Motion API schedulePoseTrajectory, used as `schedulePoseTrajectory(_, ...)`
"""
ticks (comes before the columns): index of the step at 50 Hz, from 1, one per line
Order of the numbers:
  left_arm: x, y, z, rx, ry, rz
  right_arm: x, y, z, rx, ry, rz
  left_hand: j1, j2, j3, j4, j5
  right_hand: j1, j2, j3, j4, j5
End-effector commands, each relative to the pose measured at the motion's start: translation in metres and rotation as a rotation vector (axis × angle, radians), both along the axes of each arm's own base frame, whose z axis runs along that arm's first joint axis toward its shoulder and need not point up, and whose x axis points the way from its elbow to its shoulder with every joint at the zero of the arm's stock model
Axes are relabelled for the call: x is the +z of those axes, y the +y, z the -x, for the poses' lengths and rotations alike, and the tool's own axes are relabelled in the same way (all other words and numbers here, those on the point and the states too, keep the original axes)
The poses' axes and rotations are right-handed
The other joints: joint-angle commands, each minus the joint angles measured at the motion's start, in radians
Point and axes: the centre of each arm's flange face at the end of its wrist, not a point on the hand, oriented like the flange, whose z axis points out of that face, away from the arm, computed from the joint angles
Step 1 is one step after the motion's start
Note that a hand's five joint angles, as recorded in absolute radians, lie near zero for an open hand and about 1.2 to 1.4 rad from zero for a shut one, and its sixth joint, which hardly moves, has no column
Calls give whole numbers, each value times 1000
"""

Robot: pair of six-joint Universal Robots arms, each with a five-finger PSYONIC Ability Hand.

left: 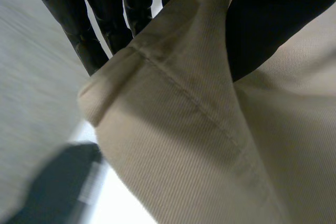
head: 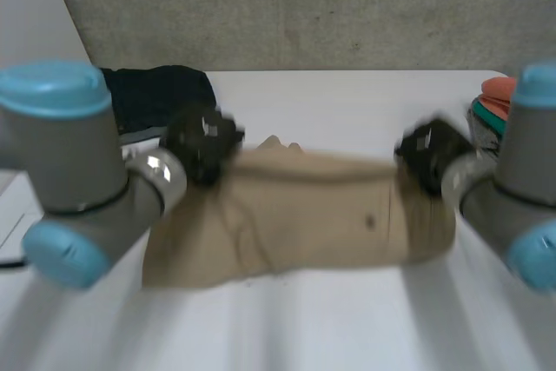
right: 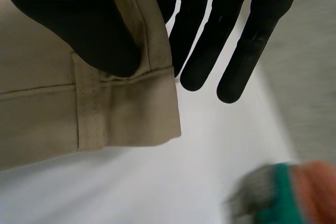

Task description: Fold the laundry.

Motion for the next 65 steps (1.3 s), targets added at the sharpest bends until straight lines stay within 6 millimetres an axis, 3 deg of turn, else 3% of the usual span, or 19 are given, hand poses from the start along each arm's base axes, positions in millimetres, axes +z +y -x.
schedulePoseTrajectory(1, 75, -77, 22, 24, 111, 516, 108, -76, -21, -108, -251, 505, 150, 166, 167, 168, 165, 284, 218, 206, 198, 210)
schedulePoseTrajectory(3, 112, -89, 29, 32, 212, 722, 151, -90, -27, -105, -390, 730, 170, 187, 187, 189, 186, 284, 218, 206, 198, 210)
schedulePoseTrajectory(7, 158, -95, 31, 6, 373, 959, 198, -94, -29, -100, -535, 1004, 185, 202, 202, 204, 200, 284, 218, 206, 198, 210)
schedulePoseTrajectory(10, 171, -95, 29, 1, 440, 1005, 211, -92, -30, -90, -581, 1095, 197, 213, 214, 215, 212, 284, 218, 206, 198, 210)
schedulePoseTrajectory(13, 168, -100, 24, 9, 465, 964, 209, -94, -30, -89, -587, 1094, 197, 213, 214, 215, 212, 284, 218, 206, 198, 210)
schedulePoseTrajectory(17, 143, -100, 25, 3, 437, 868, 186, -96, -34, -85, -559, 1020, 194, 210, 211, 212, 209, 284, 218, 206, 198, 210)
schedulePoseTrajectory(21, 113, -99, 24, -3, 397, 788, 147, -101, -38, -82, -504, 905, 191, 208, 208, 210, 206, 284, 218, 206, 198, 210)
schedulePoseTrajectory(25, 74, -92, 26, -12, 354, 676, 84, -103, -41, -85, -419, 727, 188, 205, 205, 207, 203, 284, 218, 206, 198, 210)
schedulePoseTrajectory(28, 45, -87, 25, -14, 321, 596, 50, -102, -40, -90, -369, 631, 188, 205, 205, 207, 203, 284, 218, 206, 198, 210)
schedulePoseTrajectory(29, 26, -82, 27, -21, 301, 542, 29, -99, -40, -91, -338, 570, 188, 205, 205, 207, 203, 284, 218, 206, 198, 210)
schedulePoseTrajectory(32, -9, -69, 31, -40, 269, 443, 3, -94, -38, -91, -291, 489, 188, 205, 205, 207, 203, 284, 218, 206, 198, 210)
schedulePoseTrajectory(33, -31, -58, 33, -53, 248, 376, -9, -89, -36, -92, -265, 442, 185, 202, 202, 204, 200, 284, 218, 206, 198, 210)
schedulePoseTrajectory(38, -65, -26, 31, -81, 194, 231, -28, -73, -27, -100, -202, 320, 191, 207, 208, 209, 206, 284, 218, 206, 198, 210)
schedulePoseTrajectory(44, -42, 12, 13, -85, 137, 127, -30, -40, -12, -86, -98, 118, 202, 219, 220, 221, 218, 284, 218, 206, 198, 210)
schedulePoseTrajectory(48, -18, 51, 0, -104, 73, 15, -21, -5, 0, -34, 23, -36, 234, 251, 252, 253, 250, 284, 218, 206, 198, 210)
schedulePoseTrajectory(49, -8, 68, -8, -111, 37, -47, -15, 13, 8, -16, 93, -100, 234, 251, 252, 253, 250, 284, 218, 206, 198, 210)
schedulePoseTrajectory(53, -2, 112, -34, -112, -104, -287, -7, 63, 29, 55, 274, -242, 234, 251, 252, 253, 250, 284, 218, 206, 198, 210)
schedulePoseTrajectory(57, -6, 143, -49, -127, -231, -496, -6, 79, 42, 86, 355, -255, 234, 251, 252, 253, 250, 284, 218, 206, 198, 210)
schedulePoseTrajectory(65, -15, 109, -27, -119, -142, -348, -17, 75, 42, 65, 326, -213, 234, 251, 252, 253, 250, 284, 218, 206, 198, 210)
